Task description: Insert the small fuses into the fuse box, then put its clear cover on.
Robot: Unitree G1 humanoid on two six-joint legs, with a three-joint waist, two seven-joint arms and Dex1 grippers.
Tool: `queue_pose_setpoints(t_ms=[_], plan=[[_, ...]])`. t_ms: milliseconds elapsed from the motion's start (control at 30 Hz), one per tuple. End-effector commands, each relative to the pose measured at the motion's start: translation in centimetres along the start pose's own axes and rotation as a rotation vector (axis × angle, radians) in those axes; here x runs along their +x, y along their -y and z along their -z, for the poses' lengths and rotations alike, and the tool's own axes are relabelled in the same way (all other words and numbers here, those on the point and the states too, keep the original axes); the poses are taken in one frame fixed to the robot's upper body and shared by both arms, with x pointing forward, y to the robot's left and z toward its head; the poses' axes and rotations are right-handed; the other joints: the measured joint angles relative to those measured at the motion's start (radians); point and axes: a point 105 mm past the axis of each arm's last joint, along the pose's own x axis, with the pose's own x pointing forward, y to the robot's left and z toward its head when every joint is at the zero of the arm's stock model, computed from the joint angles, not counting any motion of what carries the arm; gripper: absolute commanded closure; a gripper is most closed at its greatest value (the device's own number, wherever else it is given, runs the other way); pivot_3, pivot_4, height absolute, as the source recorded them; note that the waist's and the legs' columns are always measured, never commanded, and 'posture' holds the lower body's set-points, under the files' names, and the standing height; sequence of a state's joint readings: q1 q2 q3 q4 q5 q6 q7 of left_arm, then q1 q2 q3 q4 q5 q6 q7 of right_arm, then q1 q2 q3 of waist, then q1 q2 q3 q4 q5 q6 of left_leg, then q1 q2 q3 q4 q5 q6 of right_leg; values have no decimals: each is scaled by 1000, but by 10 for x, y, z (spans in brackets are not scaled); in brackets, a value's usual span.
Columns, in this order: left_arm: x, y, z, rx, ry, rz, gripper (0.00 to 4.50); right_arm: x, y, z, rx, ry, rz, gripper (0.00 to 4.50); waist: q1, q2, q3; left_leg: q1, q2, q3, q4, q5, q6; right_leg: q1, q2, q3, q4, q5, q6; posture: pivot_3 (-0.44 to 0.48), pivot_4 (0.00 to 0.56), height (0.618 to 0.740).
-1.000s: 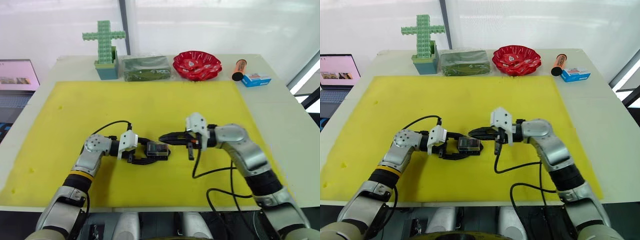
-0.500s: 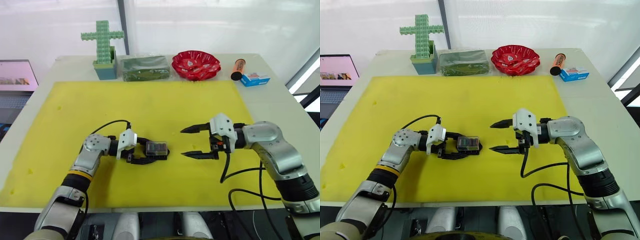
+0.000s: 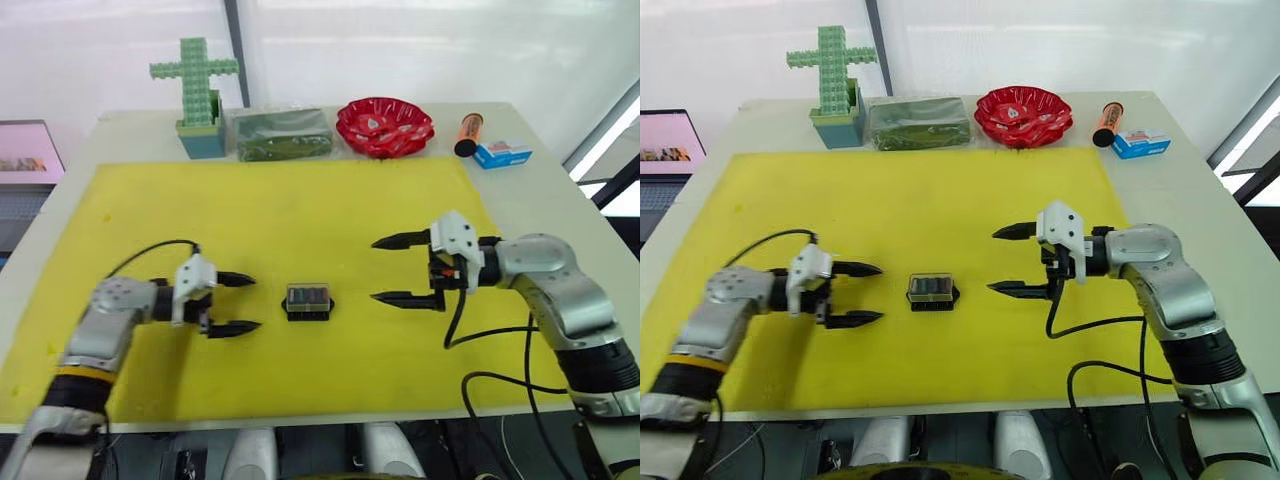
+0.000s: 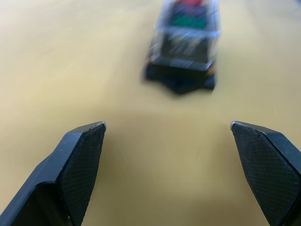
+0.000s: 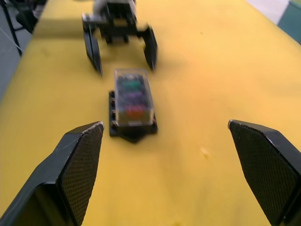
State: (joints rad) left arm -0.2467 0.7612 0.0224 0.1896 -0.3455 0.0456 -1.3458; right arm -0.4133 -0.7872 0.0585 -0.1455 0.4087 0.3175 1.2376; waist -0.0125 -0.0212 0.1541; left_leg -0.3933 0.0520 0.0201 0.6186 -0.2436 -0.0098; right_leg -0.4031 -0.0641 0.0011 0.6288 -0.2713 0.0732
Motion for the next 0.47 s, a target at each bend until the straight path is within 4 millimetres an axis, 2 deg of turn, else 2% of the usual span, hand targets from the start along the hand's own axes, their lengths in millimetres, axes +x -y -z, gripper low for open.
queue_pose_setpoints(t_ms=[33, 133, 267, 333, 467], plan=[[-35, -17, -23, 27, 12, -134, 26, -15, 2, -5, -18, -3, 27, 0, 3, 0, 1, 0, 0, 0, -1, 0, 0, 0, 0, 0, 0, 0, 0, 0, 150, 740], [-52, -28, -27, 26, -40, -233, 26, -21, 4, -5, -30, -10, 51, 0, 4, 1, 3, 0, 0, 1, -2, 0, 0, 0, -2, 0, -1, 0, 0, 0, 150, 740], [-66, -43, -51, 59, -6, -340, 26, -29, 8, -6, -28, -23, 82, 0, 3, -2, 5, 0, -1, 2, -2, 0, 0, 0, -4, 0, -1, 0, 0, 0, 150, 740], [-68, -43, -57, 57, 1, -341, 26, -33, 11, -6, -29, -28, 108, 0, 2, -3, 6, 0, -2, 2, -2, 0, -1, 0, -4, 0, -1, 0, 0, 0, 150, 740], [-64, -39, -56, 53, -12, -307, 26, -32, 11, -5, -28, -32, 105, 0, -1, -3, 6, 0, -1, 3, -3, 0, -1, -1, -2, 1, -1, 0, 0, 0, 150, 740]])
